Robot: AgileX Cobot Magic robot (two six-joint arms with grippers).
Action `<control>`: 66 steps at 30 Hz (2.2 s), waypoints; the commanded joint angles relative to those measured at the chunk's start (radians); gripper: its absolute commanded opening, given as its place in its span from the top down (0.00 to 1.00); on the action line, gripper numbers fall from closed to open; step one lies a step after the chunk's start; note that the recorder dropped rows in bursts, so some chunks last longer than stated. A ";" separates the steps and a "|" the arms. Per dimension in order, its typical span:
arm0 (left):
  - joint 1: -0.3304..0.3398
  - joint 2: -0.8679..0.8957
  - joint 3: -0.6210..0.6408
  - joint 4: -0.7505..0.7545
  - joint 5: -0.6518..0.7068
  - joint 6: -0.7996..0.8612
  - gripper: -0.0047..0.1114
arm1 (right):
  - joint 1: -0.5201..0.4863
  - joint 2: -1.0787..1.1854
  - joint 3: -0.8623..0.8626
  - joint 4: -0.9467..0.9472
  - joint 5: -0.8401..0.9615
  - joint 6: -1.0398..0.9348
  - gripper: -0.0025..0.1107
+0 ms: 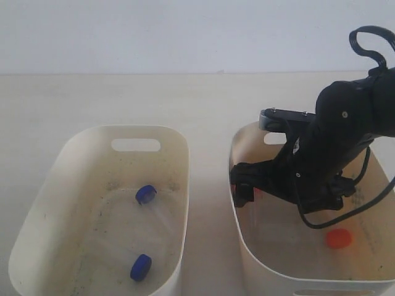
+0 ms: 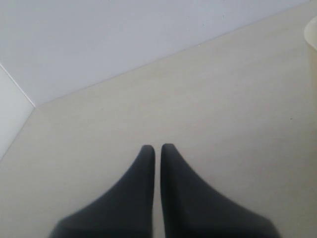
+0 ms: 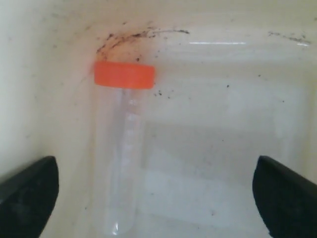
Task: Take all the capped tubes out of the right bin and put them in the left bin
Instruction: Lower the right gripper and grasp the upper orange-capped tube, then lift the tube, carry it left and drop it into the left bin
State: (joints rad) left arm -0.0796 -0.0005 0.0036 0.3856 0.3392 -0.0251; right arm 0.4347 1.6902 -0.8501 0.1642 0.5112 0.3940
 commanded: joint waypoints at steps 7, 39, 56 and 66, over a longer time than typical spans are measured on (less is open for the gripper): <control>-0.005 0.000 -0.004 -0.003 -0.003 -0.010 0.92 | 0.013 0.105 -0.010 0.066 -0.157 0.018 0.05; -0.005 0.000 -0.004 -0.003 -0.003 -0.010 0.92 | 0.013 0.179 -0.010 0.119 -0.155 0.022 0.88; -0.005 0.000 -0.004 -0.003 -0.003 -0.010 0.92 | 0.013 -0.028 -0.010 0.115 0.067 -0.037 0.98; -0.005 0.000 -0.004 -0.003 -0.003 -0.010 0.92 | 0.013 -0.352 -0.010 0.115 0.163 -0.046 0.98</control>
State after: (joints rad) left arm -0.0796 -0.0005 0.0036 0.3856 0.3392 -0.0251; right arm 0.4483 1.4338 -0.8553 0.2780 0.6490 0.3592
